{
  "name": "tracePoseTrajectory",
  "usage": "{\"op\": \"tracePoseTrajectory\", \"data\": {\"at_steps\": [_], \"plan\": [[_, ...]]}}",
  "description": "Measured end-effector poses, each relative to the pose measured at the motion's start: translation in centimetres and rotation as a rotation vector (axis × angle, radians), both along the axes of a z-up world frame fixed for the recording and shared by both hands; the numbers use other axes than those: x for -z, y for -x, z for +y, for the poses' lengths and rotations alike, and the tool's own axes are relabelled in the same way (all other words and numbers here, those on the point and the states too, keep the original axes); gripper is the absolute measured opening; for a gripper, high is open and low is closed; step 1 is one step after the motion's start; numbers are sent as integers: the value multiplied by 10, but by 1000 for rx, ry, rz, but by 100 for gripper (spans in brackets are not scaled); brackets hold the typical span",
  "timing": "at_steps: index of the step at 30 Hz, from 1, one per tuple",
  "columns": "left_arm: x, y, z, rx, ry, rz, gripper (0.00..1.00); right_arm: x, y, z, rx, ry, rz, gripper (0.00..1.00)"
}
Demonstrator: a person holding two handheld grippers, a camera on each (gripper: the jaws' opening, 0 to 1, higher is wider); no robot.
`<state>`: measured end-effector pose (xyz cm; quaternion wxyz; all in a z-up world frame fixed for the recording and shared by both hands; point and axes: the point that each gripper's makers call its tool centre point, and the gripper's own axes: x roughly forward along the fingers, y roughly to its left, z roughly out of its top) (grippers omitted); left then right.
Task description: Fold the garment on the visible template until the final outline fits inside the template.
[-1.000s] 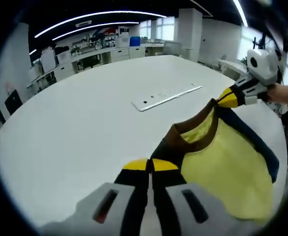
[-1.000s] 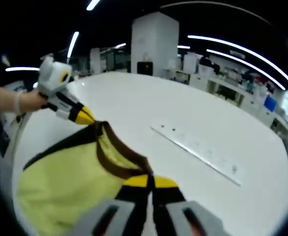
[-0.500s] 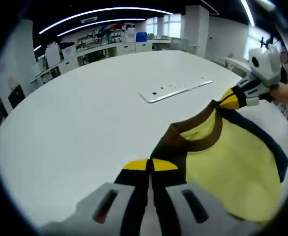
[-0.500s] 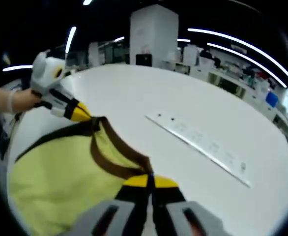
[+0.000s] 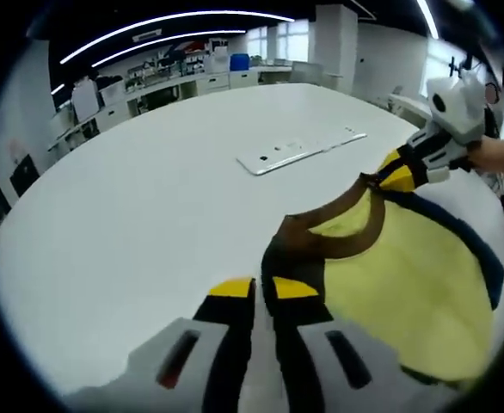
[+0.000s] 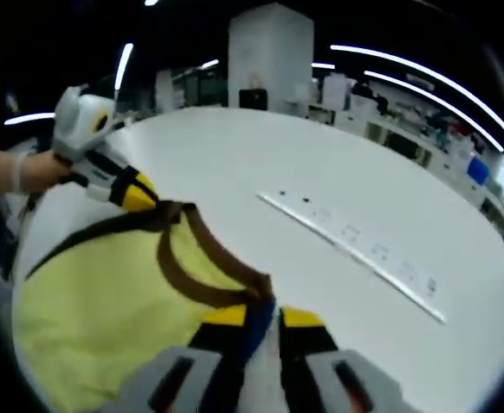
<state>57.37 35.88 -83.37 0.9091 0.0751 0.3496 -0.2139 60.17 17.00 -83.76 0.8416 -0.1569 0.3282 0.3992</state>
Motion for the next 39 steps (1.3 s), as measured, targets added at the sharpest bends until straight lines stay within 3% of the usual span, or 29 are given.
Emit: {"op": "tracePoseTrajectory", "data": {"at_steps": [2, 6, 10, 12, 14, 16, 19, 26, 30, 39], "plan": [[-3, 2, -2, 0, 3, -4, 24, -5, 2, 1, 12, -36, 3, 27], [-9, 3, -5, -5, 48, -23, 56, -12, 16, 3, 20, -90, 32, 44], [-17, 12, -14, 31, 82, -29, 74, -18, 25, 4, 21, -135, 54, 57], [-20, 14, -16, 41, 100, -31, 84, -20, 30, 5, 27, -151, 75, 68], [-24, 20, -21, 63, 108, -42, 92, -21, 34, 5, 30, -155, 82, 86], [-27, 24, -24, 72, 116, -44, 98, -19, 42, 2, 23, -130, 88, 93], [-33, 35, -28, 99, 117, -37, 99, -23, 51, 0, 24, -131, 90, 97], [-51, 51, -29, 100, 147, -58, 99, -34, 69, -9, 43, -137, 93, 93], [-62, 64, -30, 109, 162, -69, 99, -38, 68, -19, 65, -154, 98, 92], [-84, 96, -30, 158, 182, -100, 97, -54, 104, -45, 138, -201, 117, 89]]}}
